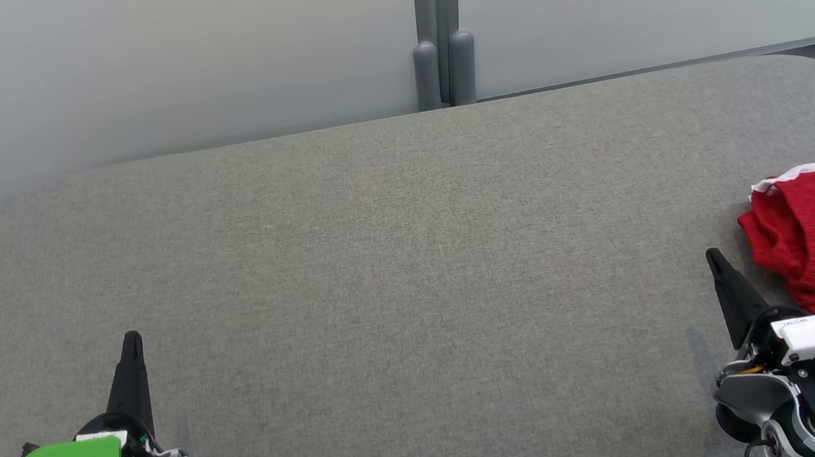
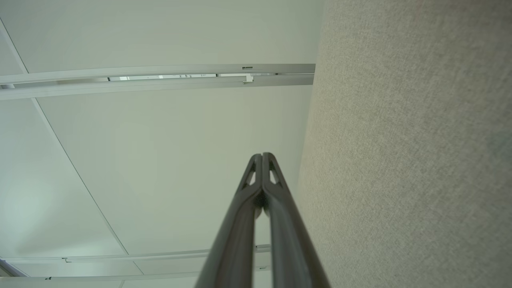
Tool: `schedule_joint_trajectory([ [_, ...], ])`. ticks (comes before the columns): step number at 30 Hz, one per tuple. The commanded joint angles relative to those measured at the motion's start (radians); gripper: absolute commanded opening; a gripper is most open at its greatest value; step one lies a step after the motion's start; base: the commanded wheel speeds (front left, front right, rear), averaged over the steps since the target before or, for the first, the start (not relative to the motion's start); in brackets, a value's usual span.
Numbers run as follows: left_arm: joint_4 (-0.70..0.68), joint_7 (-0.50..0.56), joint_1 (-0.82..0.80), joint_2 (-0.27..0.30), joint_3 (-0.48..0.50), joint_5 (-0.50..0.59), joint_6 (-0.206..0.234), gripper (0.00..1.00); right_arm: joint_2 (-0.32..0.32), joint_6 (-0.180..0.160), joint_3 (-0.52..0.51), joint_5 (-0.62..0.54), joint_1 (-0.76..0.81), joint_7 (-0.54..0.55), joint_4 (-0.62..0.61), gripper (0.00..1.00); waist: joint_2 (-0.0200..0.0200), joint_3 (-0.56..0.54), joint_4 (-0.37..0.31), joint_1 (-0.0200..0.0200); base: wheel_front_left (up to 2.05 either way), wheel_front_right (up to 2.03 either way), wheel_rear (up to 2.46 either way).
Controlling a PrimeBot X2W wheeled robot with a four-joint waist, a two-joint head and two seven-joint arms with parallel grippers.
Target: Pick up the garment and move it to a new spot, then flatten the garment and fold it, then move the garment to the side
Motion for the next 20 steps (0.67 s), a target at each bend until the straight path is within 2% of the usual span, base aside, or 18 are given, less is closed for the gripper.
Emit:
schedule_joint_trajectory([
  [1, -0.002, 0.003, -0.01, 0.0, 0.001, 0.0, -0.006, 0.0, -0.005, 0.0, 0.001, 0.007, -0.01, 0.004, 0.001, 0.0, 0.0067, 0.0, 0.0, 0.0, 0.0, 0.0, 0.0],
  [20, -0.002, 0.003, -0.01, 0.0, 0.001, 0.0, -0.006, 0.0, -0.005, 0.0, 0.002, 0.007, -0.01, 0.004, 0.001, 0.0, 0.0067, 0.0, 0.0, 0.0, 0.0, 0.0, 0.0],
])
